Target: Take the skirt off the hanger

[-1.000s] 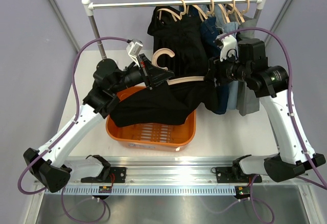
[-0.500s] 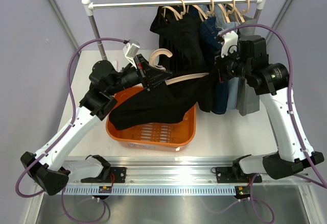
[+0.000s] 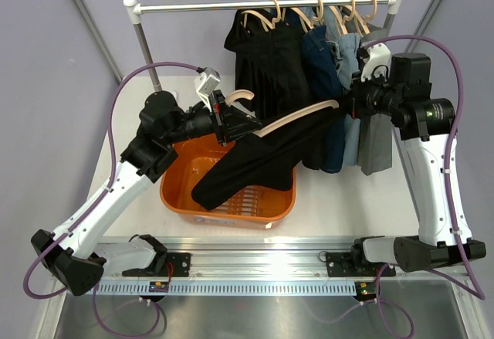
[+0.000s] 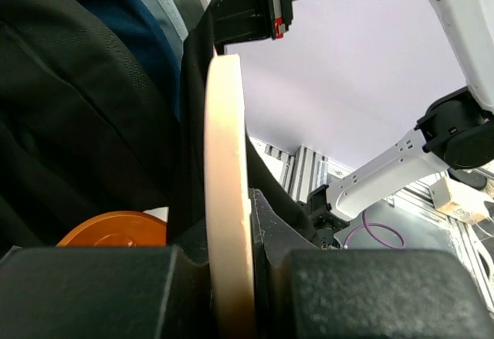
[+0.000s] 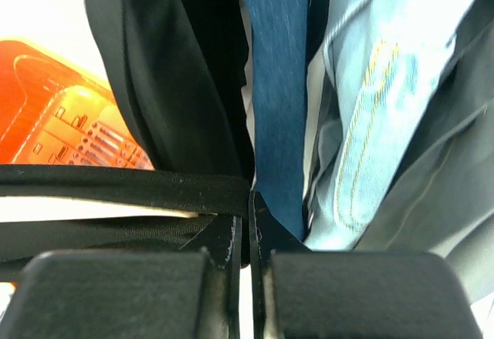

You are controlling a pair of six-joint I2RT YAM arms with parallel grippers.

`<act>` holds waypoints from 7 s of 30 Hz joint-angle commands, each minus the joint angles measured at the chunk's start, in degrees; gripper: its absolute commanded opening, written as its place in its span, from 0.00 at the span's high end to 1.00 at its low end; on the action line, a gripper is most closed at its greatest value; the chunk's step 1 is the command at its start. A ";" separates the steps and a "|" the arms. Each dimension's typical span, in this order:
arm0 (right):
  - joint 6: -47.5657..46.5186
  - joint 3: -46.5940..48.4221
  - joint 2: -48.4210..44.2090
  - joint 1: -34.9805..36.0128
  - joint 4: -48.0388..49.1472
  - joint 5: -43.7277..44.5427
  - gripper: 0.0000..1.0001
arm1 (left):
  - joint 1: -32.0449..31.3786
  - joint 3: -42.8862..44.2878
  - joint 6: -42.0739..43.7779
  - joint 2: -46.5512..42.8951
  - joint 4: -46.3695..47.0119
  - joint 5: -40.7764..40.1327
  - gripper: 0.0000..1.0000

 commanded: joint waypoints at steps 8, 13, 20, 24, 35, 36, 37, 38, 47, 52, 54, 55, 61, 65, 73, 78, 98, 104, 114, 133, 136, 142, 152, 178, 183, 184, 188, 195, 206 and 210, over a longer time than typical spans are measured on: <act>-2.79 -4.38 -3.31 -9.31 4.73 -3.91 1.00 | 0.35 4.15 -2.36 -2.21 4.91 7.96 1.00; -2.80 -11.41 -7.36 -9.31 7.10 -17.80 1.00 | 0.35 1.87 -7.09 -2.38 15.06 1.37 1.00; -1.66 -15.98 -11.40 -9.31 9.73 -27.47 1.00 | 0.09 -2.62 -19.84 1.74 37.76 -8.73 1.00; 0.63 -17.65 -14.04 -9.31 13.86 -32.13 1.00 | -2.10 -1.22 -23.37 6.22 44.28 -14.52 1.00; 10.48 -18.36 -17.21 -9.31 23.19 -39.18 1.00 | -7.29 1.95 -29.87 16.07 55.18 -23.86 1.00; 9.60 -18.36 -17.29 -9.31 22.84 -38.65 1.00 | -7.55 2.04 -30.74 16.85 56.49 -24.03 1.00; 8.90 -18.45 -17.30 -9.31 22.05 -38.12 1.00 | -7.64 2.30 -31.10 17.30 57.11 -24.12 1.00; 7.94 -18.62 -17.47 -9.31 19.96 -37.42 1.00 | -7.73 2.48 -31.45 17.65 57.47 -24.39 1.00; -4.54 -19.77 -21.33 -10.28 9.67 -27.49 1.00 | -9.14 0.90 -28.21 18.36 53.87 -24.39 1.00; -8.85 -18.54 -20.73 -11.07 1.85 -22.74 1.00 | -9.49 -2.88 -28.03 18.35 52.55 -24.48 1.00; -10.34 -18.88 -20.55 -11.07 0.25 -21.08 1.00 | -9.75 -2.97 -27.77 19.05 51.68 -23.60 1.00; -10.88 -19.15 -20.81 -11.07 -0.27 -20.46 0.96 | -9.93 -2.80 -27.50 19.23 50.97 -23.42 1.00; -19.48 -17.13 -21.60 -11.07 -10.78 -16.76 0.72 | -10.90 -3.23 -24.69 19.67 45.43 -23.42 1.00; -27.39 -14.23 -17.83 -11.07 -20.83 -16.50 0.47 | -10.81 -3.94 -23.02 19.15 43.15 -24.12 1.00; -34.95 -8.88 -17.65 -10.98 -28.46 -18.78 0.18 | -10.90 -2.27 -18.72 18.71 36.74 -22.72 1.00; -45.22 -0.01 -17.38 -11.07 -35.08 -25.97 0.19 | -11.25 -0.60 -14.33 18.44 29.80 -19.91 1.00; -72.23 1.86 -7.89 -3.26 -22.96 -19.05 0.16 | -14.76 12.84 -15.37 22.30 24.95 -5.67 1.00; -72.94 -1.91 -10.09 1.93 -18.66 -14.83 0.17 | -16.08 17.32 -15.99 25.12 23.20 -4.35 1.00; -72.85 -6.22 -14.74 2.91 -13.82 -10.97 0.70 | -17.66 28.83 -17.48 32.41 21.17 -4.70 1.00; -78.74 -15.37 -26.69 -9.49 -14.52 -2.52 1.00 | -17.40 37.19 -13.88 37.17 16.87 -5.84 0.85; -77.77 -15.63 -27.23 -9.66 -14.43 -3.05 1.00 | -16.70 37.46 -11.60 36.12 14.33 -6.11 0.77; -75.22 -15.98 -27.58 -10.02 -14.52 -4.01 1.00 | -15.64 35.97 -6.15 33.74 9.49 -6.72 0.53; -73.11 -17.83 -29.25 -10.98 -13.73 -2.44 1.00 | -15.12 23.76 15.52 21.89 -9.93 -13.22 0.23; -68.01 -11.50 -27.14 -10.98 -13.90 -5.86 1.00 | -11.42 4.94 27.78 17.13 -18.12 -6.02 0.79; -68.19 -11.77 -27.32 -11.07 -13.99 -4.81 1.00 | -7.66 4.94 26.38 13.89 -18.56 -7.51 1.00; -68.27 -11.85 -27.40 -11.07 -13.82 -4.29 1.00 | -6.34 5.03 26.03 13.09 -18.73 -8.03 1.00; -68.19 -12.91 -27.67 -11.07 -12.50 -1.56 1.00 | 2.61 5.81 23.22 8.52 -18.82 -8.65 1.00; -64.76 -12.21 -26.61 -11.07 -10.13 -0.50 1.00 | 5.89 9.33 21.28 5.61 -18.56 -10.33 1.00; -56.77 -10.01 -24.24 -11.16 -5.38 -0.42 1.00 | 6.94 15.74 16.71 2.89 -13.64 -11.47 1.00; -55.09 -9.57 -23.71 -11.51 -3.45 -0.06 1.00 | 7.47 18.38 18.81 1.92 -15.21 -15.76 1.00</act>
